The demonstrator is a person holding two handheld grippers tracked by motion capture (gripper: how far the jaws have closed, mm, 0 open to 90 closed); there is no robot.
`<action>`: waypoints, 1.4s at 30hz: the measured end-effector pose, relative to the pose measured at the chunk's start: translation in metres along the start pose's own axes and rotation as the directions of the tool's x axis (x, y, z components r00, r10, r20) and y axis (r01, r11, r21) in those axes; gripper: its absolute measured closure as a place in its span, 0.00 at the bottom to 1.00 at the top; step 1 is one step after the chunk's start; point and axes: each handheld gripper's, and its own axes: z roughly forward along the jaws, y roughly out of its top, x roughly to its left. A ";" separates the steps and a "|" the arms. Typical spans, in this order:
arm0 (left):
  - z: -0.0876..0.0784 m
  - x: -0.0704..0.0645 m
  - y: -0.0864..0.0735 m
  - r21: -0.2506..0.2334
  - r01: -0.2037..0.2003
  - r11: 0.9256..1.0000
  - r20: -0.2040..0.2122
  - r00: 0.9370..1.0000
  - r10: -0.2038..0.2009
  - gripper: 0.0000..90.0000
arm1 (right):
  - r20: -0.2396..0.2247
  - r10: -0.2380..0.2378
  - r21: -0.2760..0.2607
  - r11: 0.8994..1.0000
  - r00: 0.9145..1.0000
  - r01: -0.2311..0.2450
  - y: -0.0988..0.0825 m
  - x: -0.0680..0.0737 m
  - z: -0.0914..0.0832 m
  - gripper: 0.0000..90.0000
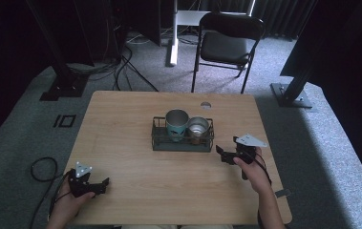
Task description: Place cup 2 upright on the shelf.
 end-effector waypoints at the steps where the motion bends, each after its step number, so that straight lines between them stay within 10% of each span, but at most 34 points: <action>1: 0.000 0.000 0.000 0.000 0.000 1.000 0.000 1.000 0.000 0.02 | 0.001 -0.001 0.003 1.000 1.000 0.001 -0.002 -0.001 0.000 0.13; 42: 0.000 0.000 0.000 0.000 0.000 1.000 -0.001 1.000 0.000 0.02 | 0.053 0.012 0.122 0.992 0.999 -0.018 -0.070 -0.030 -0.047 0.13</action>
